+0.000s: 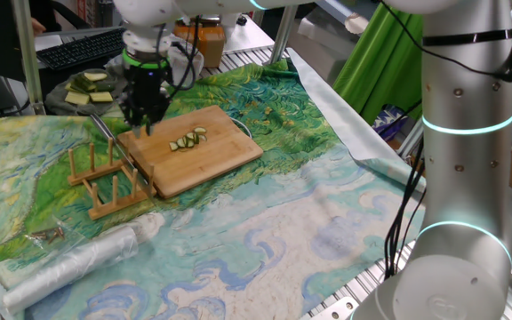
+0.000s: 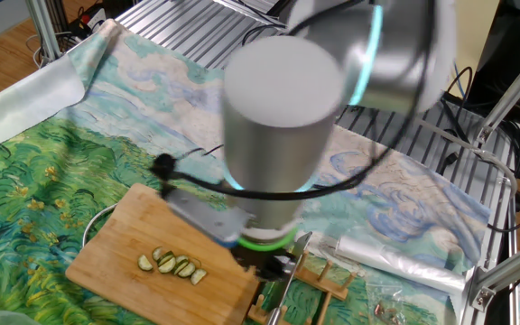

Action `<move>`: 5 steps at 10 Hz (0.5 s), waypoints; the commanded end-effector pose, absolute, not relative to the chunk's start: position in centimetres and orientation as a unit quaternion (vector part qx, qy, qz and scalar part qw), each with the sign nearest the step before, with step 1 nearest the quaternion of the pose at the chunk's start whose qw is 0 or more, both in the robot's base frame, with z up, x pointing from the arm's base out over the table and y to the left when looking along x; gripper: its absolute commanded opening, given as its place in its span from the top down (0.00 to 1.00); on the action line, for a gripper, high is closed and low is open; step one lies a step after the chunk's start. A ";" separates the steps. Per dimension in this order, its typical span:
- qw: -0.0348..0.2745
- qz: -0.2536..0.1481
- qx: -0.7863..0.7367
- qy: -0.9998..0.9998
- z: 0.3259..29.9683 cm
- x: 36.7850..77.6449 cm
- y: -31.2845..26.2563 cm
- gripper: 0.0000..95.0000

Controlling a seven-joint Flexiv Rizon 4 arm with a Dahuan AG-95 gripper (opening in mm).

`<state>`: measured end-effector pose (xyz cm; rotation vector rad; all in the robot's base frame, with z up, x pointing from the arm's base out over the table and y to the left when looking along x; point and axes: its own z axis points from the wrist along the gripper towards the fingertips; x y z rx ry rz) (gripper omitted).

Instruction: Chop the cucumber into shreds

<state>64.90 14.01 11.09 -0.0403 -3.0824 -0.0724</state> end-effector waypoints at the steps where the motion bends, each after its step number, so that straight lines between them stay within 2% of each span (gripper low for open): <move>1: 0.028 -0.028 -0.001 -0.999 10.5 65.6 12.2 0.80; 3: 0.025 -0.034 0.012 -0.999 9.8 66.0 9.9 0.80; 4: 0.024 -0.037 0.015 -0.999 9.4 66.1 8.8 1.00; 5: 0.024 -0.037 0.025 -0.999 9.1 66.1 8.0 1.00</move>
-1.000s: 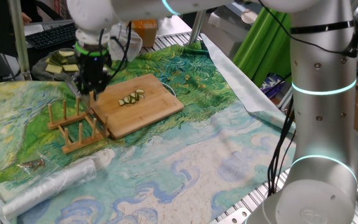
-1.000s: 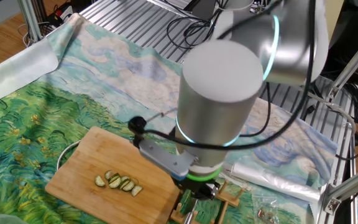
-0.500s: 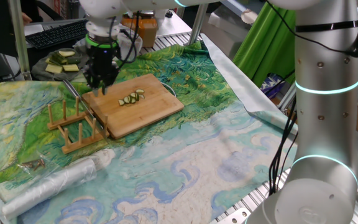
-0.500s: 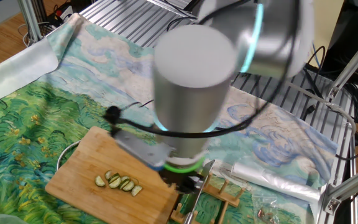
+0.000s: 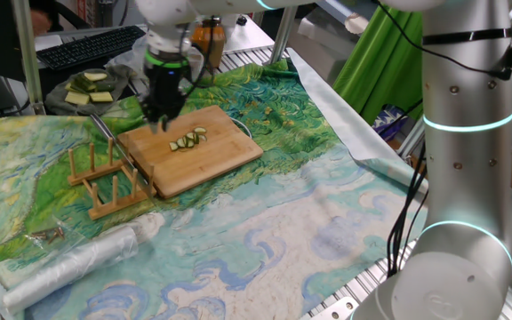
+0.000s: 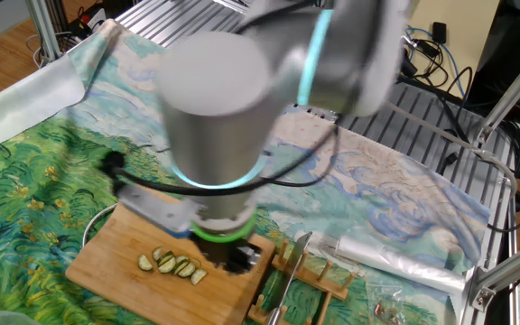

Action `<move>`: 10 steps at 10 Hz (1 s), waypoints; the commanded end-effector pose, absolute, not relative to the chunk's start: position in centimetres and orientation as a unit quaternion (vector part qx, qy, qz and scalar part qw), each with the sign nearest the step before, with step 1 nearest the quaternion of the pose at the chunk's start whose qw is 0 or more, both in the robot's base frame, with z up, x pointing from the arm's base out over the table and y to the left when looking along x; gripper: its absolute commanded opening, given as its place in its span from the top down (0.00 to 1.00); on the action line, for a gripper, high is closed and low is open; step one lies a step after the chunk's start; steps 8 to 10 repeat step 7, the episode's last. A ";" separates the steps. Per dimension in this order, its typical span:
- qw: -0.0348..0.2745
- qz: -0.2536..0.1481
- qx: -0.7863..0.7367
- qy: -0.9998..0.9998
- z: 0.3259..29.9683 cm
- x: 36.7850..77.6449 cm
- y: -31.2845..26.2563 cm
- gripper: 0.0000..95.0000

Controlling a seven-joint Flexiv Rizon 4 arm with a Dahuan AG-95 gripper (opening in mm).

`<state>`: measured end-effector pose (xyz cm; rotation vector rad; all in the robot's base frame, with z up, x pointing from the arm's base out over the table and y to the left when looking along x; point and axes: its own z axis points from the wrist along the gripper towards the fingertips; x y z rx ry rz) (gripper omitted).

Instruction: Chop the cucumber into shreds

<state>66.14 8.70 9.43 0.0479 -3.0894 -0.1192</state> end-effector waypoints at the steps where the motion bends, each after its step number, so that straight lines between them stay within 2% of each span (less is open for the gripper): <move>1: 0.024 -0.035 0.035 -0.998 8.9 66.1 7.3 1.00; 10: 0.026 -0.032 0.047 -0.998 8.4 65.9 5.8 1.00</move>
